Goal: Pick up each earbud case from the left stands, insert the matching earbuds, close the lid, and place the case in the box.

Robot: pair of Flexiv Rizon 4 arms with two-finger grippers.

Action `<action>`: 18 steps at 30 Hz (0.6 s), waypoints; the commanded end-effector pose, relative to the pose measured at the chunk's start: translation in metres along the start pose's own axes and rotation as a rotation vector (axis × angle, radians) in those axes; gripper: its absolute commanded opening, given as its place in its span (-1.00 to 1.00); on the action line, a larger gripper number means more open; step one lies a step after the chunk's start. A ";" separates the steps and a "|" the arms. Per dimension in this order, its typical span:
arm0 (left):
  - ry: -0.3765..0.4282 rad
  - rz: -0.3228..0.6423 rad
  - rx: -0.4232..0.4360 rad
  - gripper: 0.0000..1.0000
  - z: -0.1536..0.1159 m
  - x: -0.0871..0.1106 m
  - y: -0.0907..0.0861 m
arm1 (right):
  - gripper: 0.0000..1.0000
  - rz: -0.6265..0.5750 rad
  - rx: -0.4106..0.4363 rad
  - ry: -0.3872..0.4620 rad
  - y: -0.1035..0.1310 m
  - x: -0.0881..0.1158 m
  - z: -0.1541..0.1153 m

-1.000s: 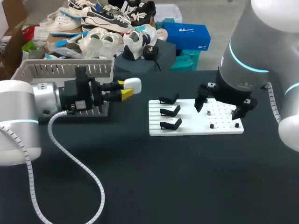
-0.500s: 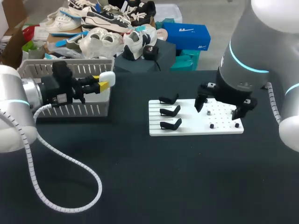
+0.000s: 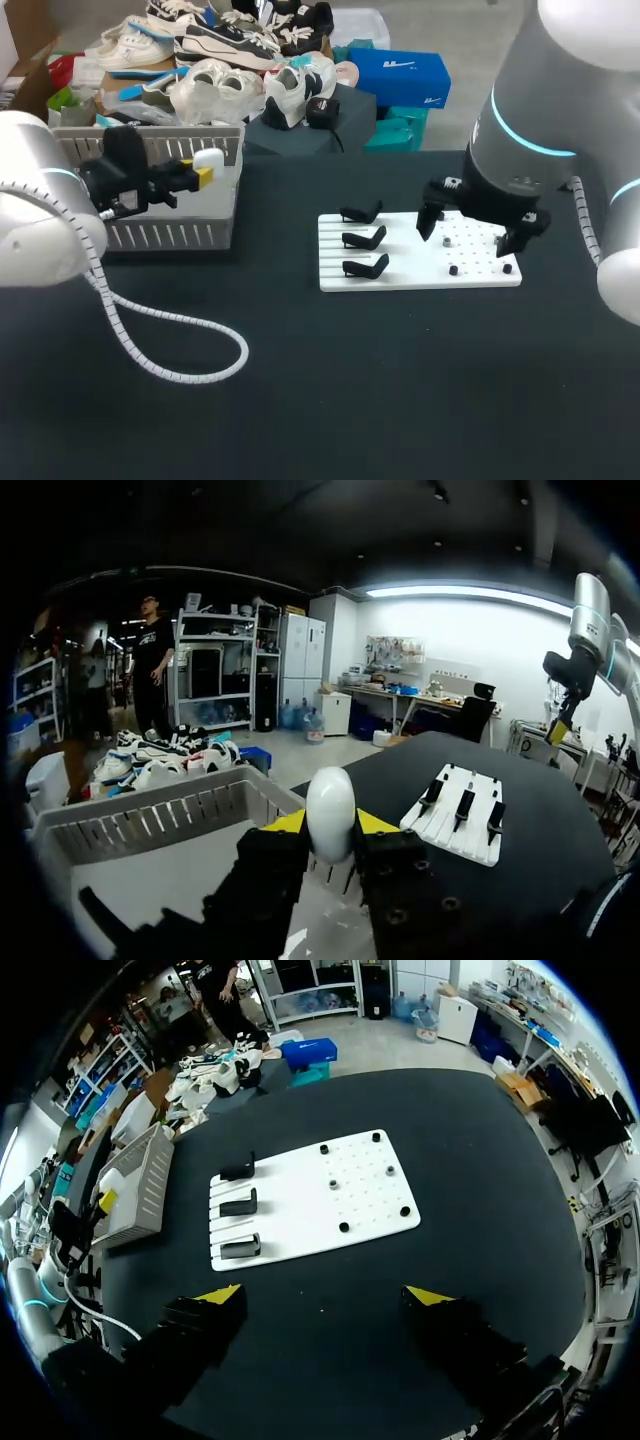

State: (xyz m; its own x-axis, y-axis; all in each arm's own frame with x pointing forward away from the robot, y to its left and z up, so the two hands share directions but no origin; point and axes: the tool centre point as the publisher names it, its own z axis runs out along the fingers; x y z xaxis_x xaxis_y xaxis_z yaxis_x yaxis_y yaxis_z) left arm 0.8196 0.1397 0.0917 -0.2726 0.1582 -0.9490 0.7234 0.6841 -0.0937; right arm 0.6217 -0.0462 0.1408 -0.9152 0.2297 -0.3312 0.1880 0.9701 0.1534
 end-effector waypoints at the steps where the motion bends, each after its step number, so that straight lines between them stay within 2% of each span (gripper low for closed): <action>1: 0.009 -0.008 -0.252 -1.00 -0.009 0.012 0.001 | 1.00 0.002 -0.002 -0.008 -0.001 0.002 0.000; 7: 0.052 -0.003 -0.295 -1.00 -0.023 0.026 0.005 | 1.00 0.002 -0.002 -0.008 -0.001 0.002 0.000; 8: 0.053 -0.001 -0.294 -0.93 -0.024 0.026 0.004 | 1.00 0.002 -0.002 -0.008 -0.001 0.002 0.000; 9: 0.049 0.003 -0.293 -0.10 -0.026 0.024 0.002 | 1.00 0.002 -0.002 -0.008 -0.001 0.002 0.000; 10: 0.043 0.013 -0.284 0.61 -0.027 0.022 0.000 | 1.00 0.002 -0.002 -0.008 -0.001 0.002 0.000; 11: 0.035 0.024 -0.275 1.00 -0.028 0.019 -0.003 | 1.00 0.002 -0.002 -0.008 -0.001 0.002 0.000; 18: -0.022 0.124 -0.175 1.00 -0.027 -0.013 -0.037 | 1.00 0.002 -0.002 -0.008 -0.001 0.002 0.000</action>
State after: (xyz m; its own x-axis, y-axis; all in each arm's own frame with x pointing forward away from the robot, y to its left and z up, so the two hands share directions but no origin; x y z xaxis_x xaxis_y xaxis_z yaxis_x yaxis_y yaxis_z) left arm 0.7929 0.1356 0.1065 -0.1781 0.2350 -0.9556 0.7695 0.6385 0.0136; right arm 0.6217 -0.0462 0.1407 -0.9152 0.2297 -0.3312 0.1880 0.9701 0.1534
